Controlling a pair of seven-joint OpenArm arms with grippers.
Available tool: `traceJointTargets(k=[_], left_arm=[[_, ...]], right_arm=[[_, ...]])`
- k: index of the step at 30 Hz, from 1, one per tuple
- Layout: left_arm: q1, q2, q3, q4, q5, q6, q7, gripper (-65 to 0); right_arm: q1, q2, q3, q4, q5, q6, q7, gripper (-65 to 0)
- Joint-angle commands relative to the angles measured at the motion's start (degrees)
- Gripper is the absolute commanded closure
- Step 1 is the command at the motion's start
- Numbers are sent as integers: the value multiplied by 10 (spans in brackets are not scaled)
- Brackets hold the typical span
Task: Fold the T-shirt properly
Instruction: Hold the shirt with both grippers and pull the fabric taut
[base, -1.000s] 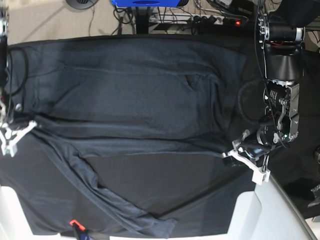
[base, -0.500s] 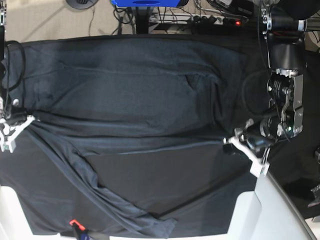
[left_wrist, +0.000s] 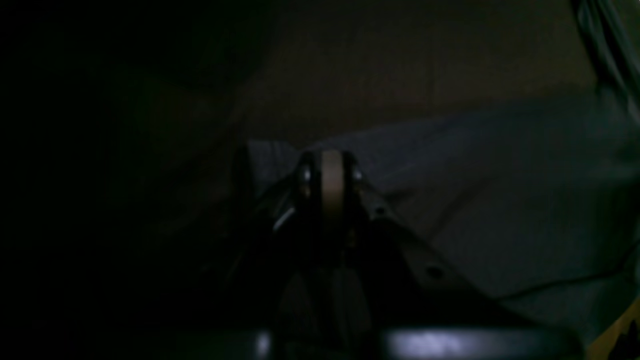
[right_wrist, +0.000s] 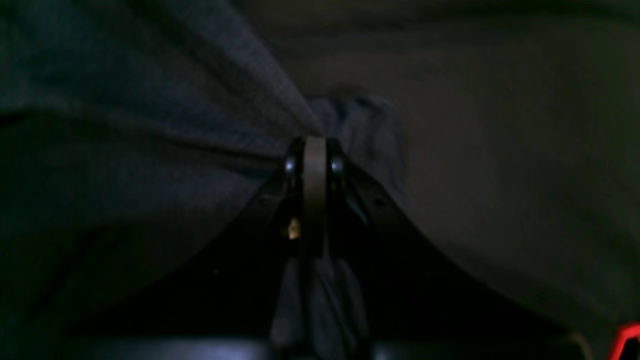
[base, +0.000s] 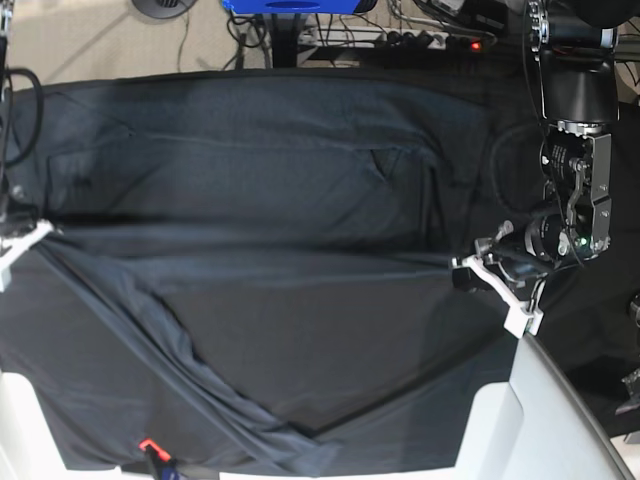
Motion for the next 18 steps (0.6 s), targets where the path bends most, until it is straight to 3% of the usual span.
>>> traceJointTargets(k=[1, 18], left_arm=[[-6, -8, -3, 10, -8, -2, -9, 0], [42, -9, -3, 51, -7, -2, -9, 0]], right_arm=[[9, 12, 3, 12, 3, -1, 10, 0], [-23, 9, 6, 12, 3, -1, -10, 0]])
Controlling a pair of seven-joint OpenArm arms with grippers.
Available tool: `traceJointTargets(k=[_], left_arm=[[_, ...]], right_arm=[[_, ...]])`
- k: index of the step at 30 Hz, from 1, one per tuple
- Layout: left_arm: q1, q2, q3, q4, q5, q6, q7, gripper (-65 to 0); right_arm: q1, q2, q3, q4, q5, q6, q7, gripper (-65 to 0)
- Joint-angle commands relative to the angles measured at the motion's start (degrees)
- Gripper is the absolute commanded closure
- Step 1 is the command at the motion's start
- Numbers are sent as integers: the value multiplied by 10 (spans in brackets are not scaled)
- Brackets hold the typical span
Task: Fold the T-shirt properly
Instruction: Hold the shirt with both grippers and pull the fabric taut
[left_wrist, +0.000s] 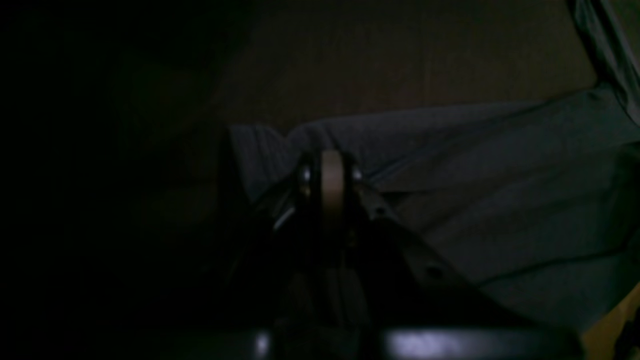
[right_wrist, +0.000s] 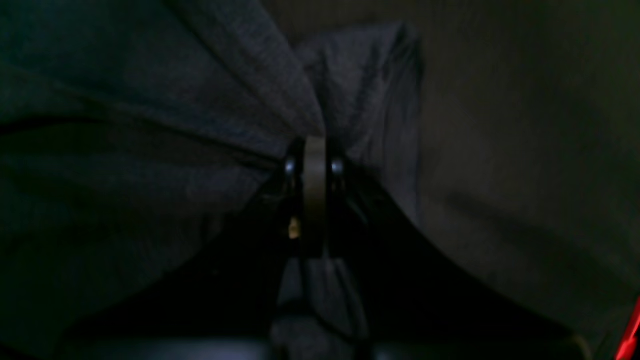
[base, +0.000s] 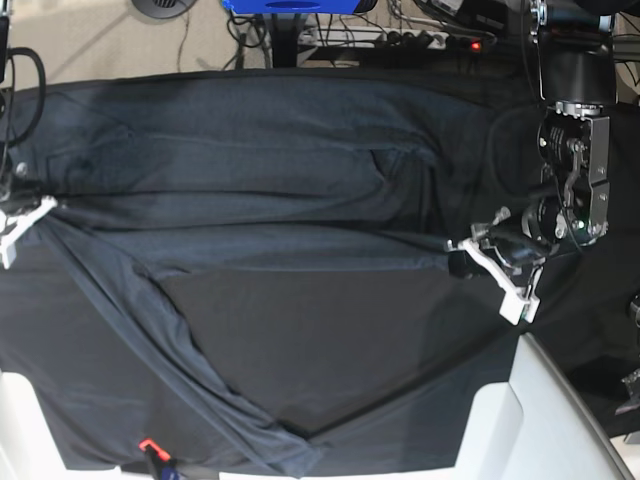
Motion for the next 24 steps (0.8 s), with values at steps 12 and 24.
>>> traceJointTargets(k=[12, 24], left_arm=[[18, -8, -2, 11, -5, -2, -9, 0], [18, -7, -2, 10, -4, -1, -9, 0]], right_arm=[[16, 10, 7, 8, 1, -1, -29, -132], [-4, 10, 8, 145, 2, 0, -28, -188]])
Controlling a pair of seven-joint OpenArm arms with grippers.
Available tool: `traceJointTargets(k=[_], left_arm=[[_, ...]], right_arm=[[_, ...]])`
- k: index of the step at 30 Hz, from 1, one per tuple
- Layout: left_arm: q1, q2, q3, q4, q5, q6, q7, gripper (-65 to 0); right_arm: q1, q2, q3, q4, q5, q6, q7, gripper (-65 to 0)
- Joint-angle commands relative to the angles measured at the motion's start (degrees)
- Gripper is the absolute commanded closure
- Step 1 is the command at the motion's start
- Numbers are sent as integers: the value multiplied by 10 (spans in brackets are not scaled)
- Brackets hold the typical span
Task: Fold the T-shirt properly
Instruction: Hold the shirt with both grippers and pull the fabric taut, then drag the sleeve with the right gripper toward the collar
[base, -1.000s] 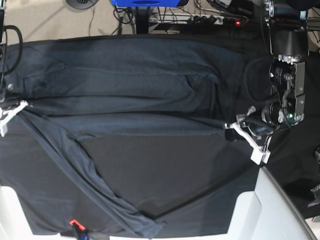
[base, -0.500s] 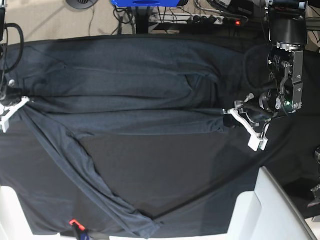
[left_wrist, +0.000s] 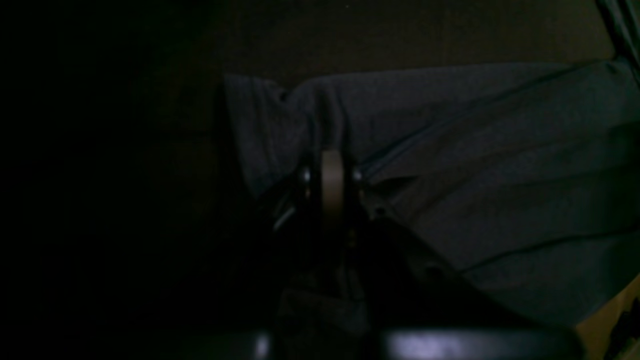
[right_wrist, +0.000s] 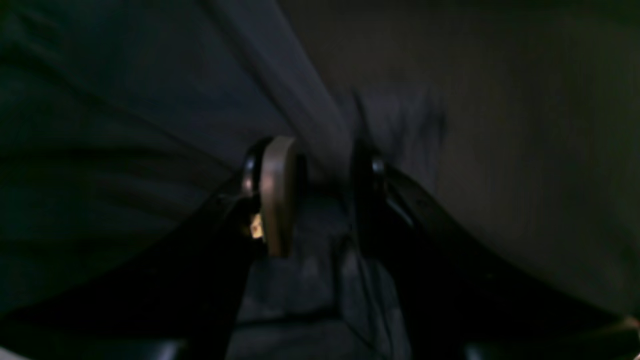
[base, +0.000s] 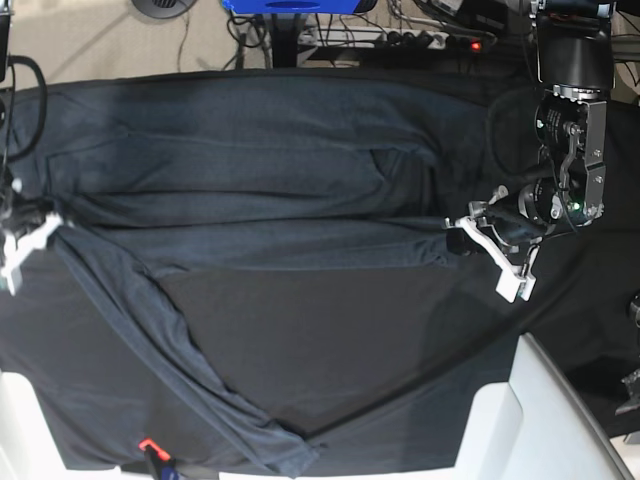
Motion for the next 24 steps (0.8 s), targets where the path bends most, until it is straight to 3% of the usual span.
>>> traceJointTargets(k=[1, 4, 9, 14, 24], left_arm=[[-9, -7, -3, 11, -6, -2, -9, 0], [-9, -7, -3, 11, -6, -2, -9, 0], [-10, -7, -3, 7, -6, -2, -10, 0], [-10, -7, -3, 5, -6, -2, -10, 0], [-10, -6, -3, -17, -6, -2, -11, 0]], right_arm=[[9, 13, 2, 22, 2, 1, 9, -191], [40, 12, -2, 27, 2, 3, 7, -195], [160, 8, -106, -153, 1, 5, -6, -197], [223, 5, -186, -277, 1, 5, 57, -197], [245, -6, -201, -340, 2, 5, 104, -197]])
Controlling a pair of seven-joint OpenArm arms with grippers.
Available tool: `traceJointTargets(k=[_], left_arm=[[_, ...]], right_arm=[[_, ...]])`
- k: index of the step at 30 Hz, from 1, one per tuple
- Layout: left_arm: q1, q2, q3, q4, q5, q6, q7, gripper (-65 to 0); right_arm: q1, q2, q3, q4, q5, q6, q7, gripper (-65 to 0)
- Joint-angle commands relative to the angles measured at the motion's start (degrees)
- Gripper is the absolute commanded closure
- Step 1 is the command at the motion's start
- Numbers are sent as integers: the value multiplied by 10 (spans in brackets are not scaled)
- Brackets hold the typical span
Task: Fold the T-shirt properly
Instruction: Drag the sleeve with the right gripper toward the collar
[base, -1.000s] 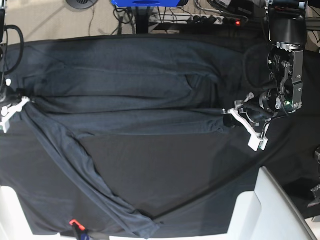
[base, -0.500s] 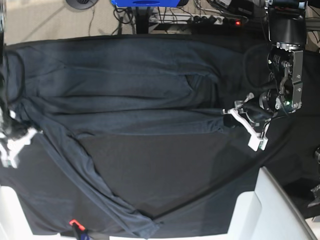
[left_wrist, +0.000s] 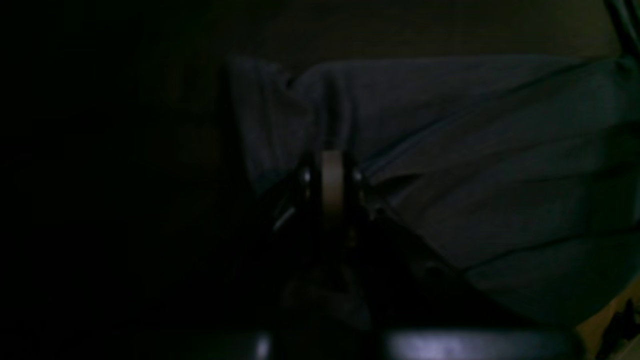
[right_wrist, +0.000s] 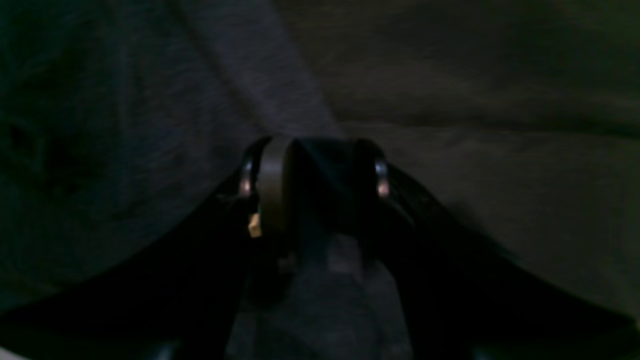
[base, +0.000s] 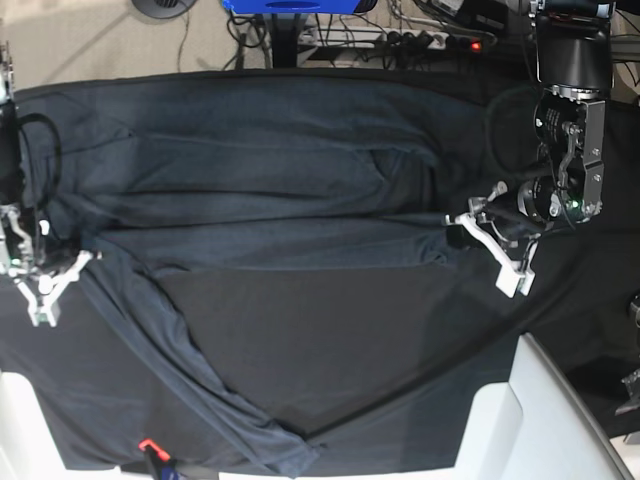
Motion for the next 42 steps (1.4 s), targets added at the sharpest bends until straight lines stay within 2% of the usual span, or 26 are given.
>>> traceJointTargets(k=[1, 9, 10, 14, 15, 23, 28, 34, 39, 42], left_arm=[[-10, -7, -2, 7, -8, -3, -9, 0], [-12, -6, 3, -5, -8, -3, -9, 0], [-11, -6, 4, -5, -8, -3, -9, 0], [-10, -6, 4, -14, -7, -3, -10, 0], [-10, -6, 4, -21, -7, -3, -10, 0], [-7, -7, 8, -36, -7, -3, -10, 0], [-8, -8, 47, -55, -7, -3, -10, 0], [-8, -8, 53, -69, -4, -3, -10, 0], [-8, 0, 47, -80, 100, -3, -10, 0], [-8, 10, 46, -77, 111, -3, -10, 0]], right_arm=[[16, 14, 2, 6, 0, -2, 12, -197], [15, 8, 3, 6, 0, -2, 13, -188], [15, 8, 3, 6, 0, -2, 13, -170], [15, 6, 3, 6, 0, -4, 13, -9], [15, 6, 3, 6, 0, -5, 13, 0], [14, 5, 4, 6, 0, -6, 13, 0], [14, 5, 5, 6, 0, -6, 13, 0], [13, 5, 5, 7, 0, -6, 13, 0], [13, 5, 6, 10, 0, -6, 13, 0], [13, 5, 6, 10, 0, -6, 13, 0]])
